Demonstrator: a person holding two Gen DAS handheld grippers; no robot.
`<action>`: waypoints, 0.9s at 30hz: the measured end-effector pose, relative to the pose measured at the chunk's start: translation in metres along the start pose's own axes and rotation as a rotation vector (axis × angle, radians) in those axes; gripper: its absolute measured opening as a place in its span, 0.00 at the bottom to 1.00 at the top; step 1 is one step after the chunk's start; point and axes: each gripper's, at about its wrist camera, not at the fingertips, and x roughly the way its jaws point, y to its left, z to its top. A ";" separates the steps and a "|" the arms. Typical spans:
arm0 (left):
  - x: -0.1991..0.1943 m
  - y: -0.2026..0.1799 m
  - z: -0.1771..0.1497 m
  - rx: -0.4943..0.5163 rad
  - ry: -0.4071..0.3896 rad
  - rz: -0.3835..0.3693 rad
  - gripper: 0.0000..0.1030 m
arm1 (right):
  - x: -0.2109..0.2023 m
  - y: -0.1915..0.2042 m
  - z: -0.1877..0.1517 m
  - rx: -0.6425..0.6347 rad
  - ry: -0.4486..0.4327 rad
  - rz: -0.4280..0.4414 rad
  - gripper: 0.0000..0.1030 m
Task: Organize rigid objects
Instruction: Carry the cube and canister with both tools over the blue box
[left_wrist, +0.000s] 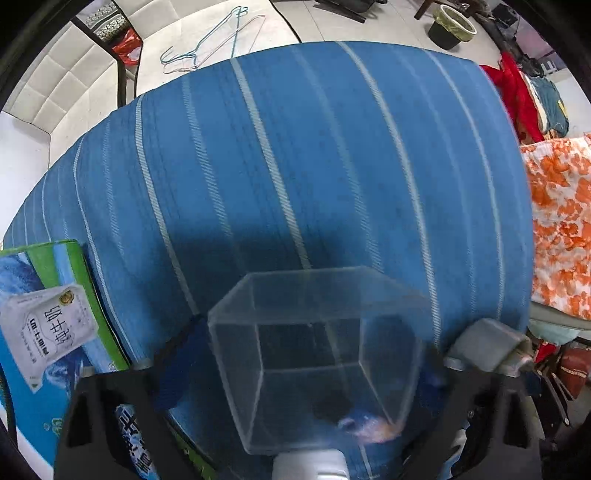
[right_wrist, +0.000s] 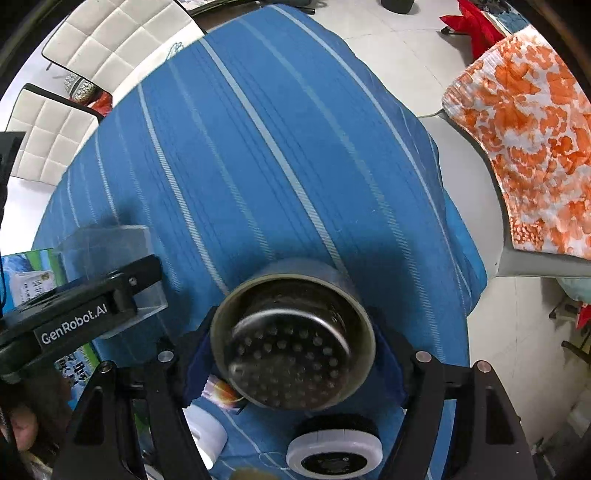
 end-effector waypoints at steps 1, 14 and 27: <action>0.000 0.000 0.000 -0.001 -0.004 0.005 0.73 | 0.002 -0.001 0.000 0.003 -0.002 0.002 0.75; -0.049 0.003 -0.028 0.005 -0.120 0.016 0.59 | -0.013 0.007 -0.017 -0.030 -0.061 -0.042 0.72; -0.122 0.027 -0.080 -0.042 -0.229 -0.038 0.59 | -0.093 0.037 -0.055 -0.118 -0.155 0.042 0.72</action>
